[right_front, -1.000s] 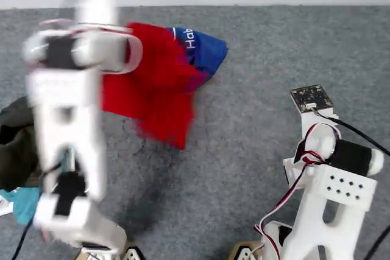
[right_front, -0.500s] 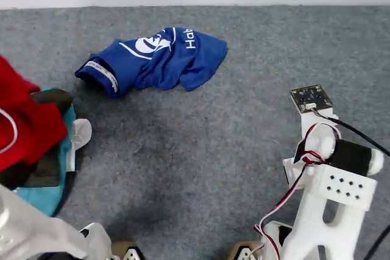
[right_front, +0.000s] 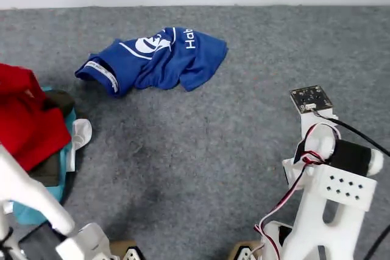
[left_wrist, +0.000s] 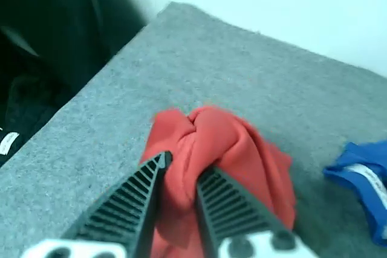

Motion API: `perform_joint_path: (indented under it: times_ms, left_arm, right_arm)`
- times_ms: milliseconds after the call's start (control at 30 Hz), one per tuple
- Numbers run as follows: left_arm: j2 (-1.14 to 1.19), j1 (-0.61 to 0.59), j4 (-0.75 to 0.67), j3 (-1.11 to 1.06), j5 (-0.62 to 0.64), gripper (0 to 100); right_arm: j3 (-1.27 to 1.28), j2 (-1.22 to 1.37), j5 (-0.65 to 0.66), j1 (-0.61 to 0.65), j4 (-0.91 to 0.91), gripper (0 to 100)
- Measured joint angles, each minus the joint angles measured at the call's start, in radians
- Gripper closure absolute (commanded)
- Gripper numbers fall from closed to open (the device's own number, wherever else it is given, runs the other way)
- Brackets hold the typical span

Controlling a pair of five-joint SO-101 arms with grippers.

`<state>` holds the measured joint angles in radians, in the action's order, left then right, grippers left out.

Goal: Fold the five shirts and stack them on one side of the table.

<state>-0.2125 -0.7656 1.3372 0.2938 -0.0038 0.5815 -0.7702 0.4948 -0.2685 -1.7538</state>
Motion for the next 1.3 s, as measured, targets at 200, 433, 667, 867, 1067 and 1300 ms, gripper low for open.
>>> perform_joint_path:
  times_ms: [200, 433, 667, 867, 1067, 1300]
  left_arm:
    - [0.054, -0.005, 0.017, -0.005, -0.003, 78]
    - [0.055, -0.009, 0.107, 0.012, -0.009, 73]
    - [0.023, -0.011, 0.135, 0.222, 0.043, 73]
    - [-0.04, 0.095, 0.135, 0.298, 0.279, 73]
    - [0.081, 0.37, 0.023, 0.043, 0.319, 73]
    - [0.483, 0.505, -0.144, -0.04, 0.325, 73]
  right_arm:
    - [0.098, 0.0, 0.006, 0.002, 0.0, 84.0]
    - [0.112, 0.0, 0.008, 0.002, -0.002, 84.0]
    - [0.112, 0.0, 0.008, 0.0, -0.002, 84.0]
    - [0.112, 0.0, 0.008, 0.0, -0.002, 84.0]
    - [0.112, 0.0, 0.008, 0.0, -0.002, 84.0]
    - [0.112, 0.0, 0.008, 0.0, -0.002, 84.0]
